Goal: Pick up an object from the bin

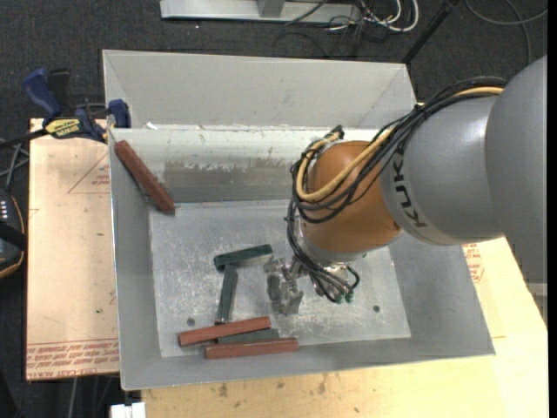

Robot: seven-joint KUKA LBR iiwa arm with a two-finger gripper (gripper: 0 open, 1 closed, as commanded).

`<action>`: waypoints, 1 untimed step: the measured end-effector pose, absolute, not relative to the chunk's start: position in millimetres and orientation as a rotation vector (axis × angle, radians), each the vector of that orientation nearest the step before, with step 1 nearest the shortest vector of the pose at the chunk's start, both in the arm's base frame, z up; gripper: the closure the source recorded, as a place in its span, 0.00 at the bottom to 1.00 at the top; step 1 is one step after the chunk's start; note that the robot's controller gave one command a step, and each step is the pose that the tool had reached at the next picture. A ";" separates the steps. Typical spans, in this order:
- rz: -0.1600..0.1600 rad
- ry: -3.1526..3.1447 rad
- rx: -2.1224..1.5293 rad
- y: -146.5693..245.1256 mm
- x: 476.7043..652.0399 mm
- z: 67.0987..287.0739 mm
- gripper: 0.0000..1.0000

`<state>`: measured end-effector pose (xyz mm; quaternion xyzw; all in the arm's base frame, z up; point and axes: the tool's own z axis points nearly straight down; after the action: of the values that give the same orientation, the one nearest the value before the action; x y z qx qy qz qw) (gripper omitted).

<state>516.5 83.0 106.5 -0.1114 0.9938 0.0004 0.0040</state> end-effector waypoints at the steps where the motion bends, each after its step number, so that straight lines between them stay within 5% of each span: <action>1: 0.001 3.115 -0.435 83.3 523.2 161.3 1.00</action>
Offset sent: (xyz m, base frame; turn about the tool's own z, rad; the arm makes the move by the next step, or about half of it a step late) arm 0.0133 0.0079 0.0280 0.0993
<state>523.2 83.3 161.3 -0.1385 0.9904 0.0004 -0.0019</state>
